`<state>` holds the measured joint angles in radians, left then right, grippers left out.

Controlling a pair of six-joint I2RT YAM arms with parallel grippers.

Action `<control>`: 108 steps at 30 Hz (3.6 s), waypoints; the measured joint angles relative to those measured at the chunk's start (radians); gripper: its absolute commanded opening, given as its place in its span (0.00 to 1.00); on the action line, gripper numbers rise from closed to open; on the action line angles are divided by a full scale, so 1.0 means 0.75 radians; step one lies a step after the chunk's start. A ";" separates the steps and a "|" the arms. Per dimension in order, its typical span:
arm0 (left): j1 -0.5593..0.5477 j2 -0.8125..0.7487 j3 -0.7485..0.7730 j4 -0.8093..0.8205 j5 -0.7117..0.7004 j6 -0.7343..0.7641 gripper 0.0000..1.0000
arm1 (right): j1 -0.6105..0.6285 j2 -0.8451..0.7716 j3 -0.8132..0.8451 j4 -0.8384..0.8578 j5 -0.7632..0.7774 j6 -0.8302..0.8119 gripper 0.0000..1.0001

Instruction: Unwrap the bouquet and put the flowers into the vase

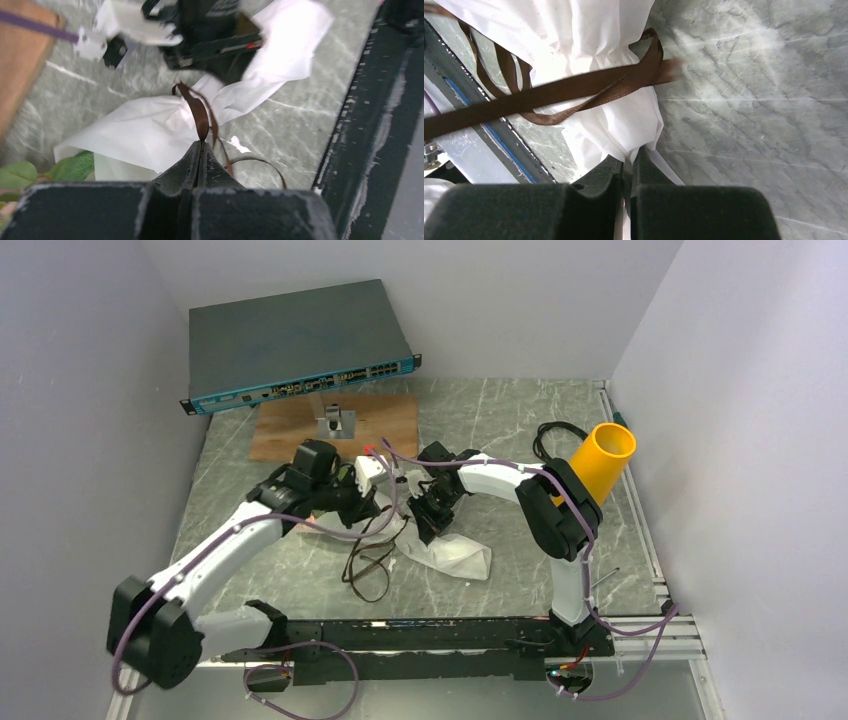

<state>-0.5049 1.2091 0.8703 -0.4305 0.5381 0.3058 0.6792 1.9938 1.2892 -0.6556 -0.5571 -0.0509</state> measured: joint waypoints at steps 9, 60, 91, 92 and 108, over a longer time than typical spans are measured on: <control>0.008 -0.227 0.234 -0.202 0.248 0.074 0.00 | -0.001 0.003 0.005 -0.005 -0.005 0.004 0.10; -0.150 -0.353 -0.082 -0.800 0.209 0.996 0.45 | -0.082 -0.051 0.109 -0.208 -0.013 -0.160 1.00; -0.388 0.108 -0.351 -0.350 -0.072 1.290 0.10 | -0.067 -0.086 0.104 -0.294 -0.062 -0.245 1.00; -0.389 0.084 -0.366 -0.348 -0.078 1.295 0.05 | -0.067 -0.094 0.104 -0.298 -0.065 -0.252 1.00; -0.248 -0.383 -0.145 -0.754 -0.064 1.062 0.00 | -0.066 -0.218 0.102 -0.310 -0.060 -0.322 1.00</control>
<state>-0.6910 0.9218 0.7612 -0.9962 0.4900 1.1019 0.6300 1.8305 1.3659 -0.8879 -0.6018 -0.2928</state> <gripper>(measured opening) 0.009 0.994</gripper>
